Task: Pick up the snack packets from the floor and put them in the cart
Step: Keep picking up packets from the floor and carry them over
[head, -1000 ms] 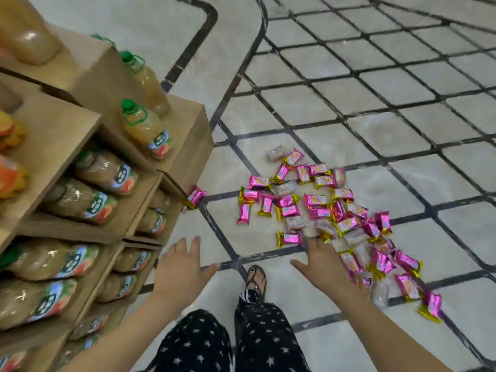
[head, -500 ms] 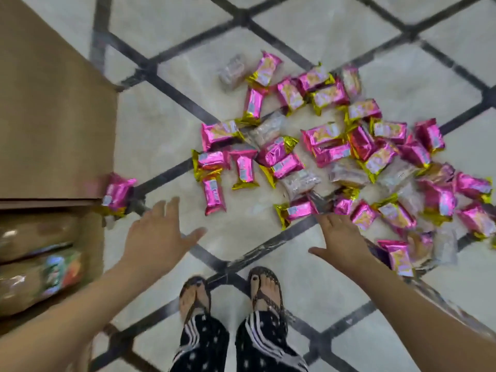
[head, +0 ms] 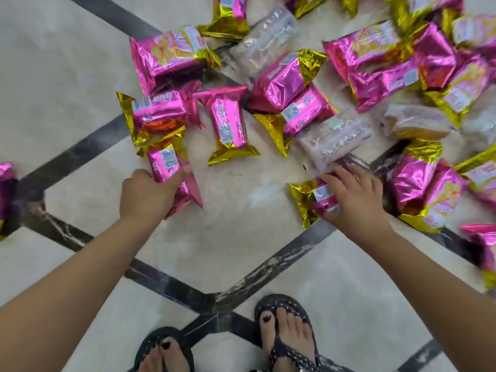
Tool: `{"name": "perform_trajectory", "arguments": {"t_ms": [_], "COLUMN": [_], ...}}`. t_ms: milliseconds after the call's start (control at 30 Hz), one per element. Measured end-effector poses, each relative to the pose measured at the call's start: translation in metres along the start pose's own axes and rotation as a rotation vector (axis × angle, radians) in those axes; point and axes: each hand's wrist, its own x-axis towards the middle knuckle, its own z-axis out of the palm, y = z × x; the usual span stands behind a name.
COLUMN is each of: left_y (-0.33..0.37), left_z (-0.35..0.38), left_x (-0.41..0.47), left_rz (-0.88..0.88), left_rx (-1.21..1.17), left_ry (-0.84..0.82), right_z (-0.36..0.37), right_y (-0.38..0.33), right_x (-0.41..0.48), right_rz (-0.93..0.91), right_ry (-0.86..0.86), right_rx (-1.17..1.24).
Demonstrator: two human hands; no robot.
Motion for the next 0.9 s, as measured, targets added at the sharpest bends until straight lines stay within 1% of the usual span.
{"name": "perform_trajectory", "arguments": {"t_ms": [67,167,200,267,300,367,500,667,800,900], "left_y": [-0.002,0.004,0.005,0.008,0.01,0.02,0.043,0.063,0.089,0.111], "left_z": [0.004,-0.003,-0.008,-0.022,-0.029,-0.05,-0.115,-0.211,-0.288,-0.344], "left_x": [0.002,-0.007,-0.011,-0.032,-0.048,-0.091,-0.196,-0.287,-0.334,-0.368], "left_rz": [0.018,0.049,0.042,0.001,-0.027,-0.075,-0.149,-0.19,-0.139,-0.048], "left_rx": [-0.074,-0.11,-0.127,-0.181,-0.208,-0.292,-0.423,-0.535,-0.588,-0.649], "left_ry": [-0.019,-0.007,0.005,0.014,0.007,-0.015,-0.058,-0.015,0.027,0.066], "right_z": [0.003,-0.014,-0.027,-0.059,-0.075,-0.112,-0.2,-0.324,-0.418,-0.484], "right_y": [-0.001,-0.015,-0.024,-0.047,-0.058,-0.08,-0.117,-0.145,-0.164,-0.182], "right_x": [0.003,-0.003,-0.006,-0.016,-0.022,-0.037,-0.063,-0.078,-0.096,-0.12], "right_rz": [0.028,0.121,0.188,0.355,0.41,0.478,0.545,0.526,0.526,0.557], "right_ry": [-0.008,-0.108,-0.163,-0.289,-0.299,-0.271,-0.268,-0.312,-0.389,-0.429], "right_rx": [-0.009,0.08,0.193,0.498,0.614,0.756,0.903,1.036,1.122,1.193]}}
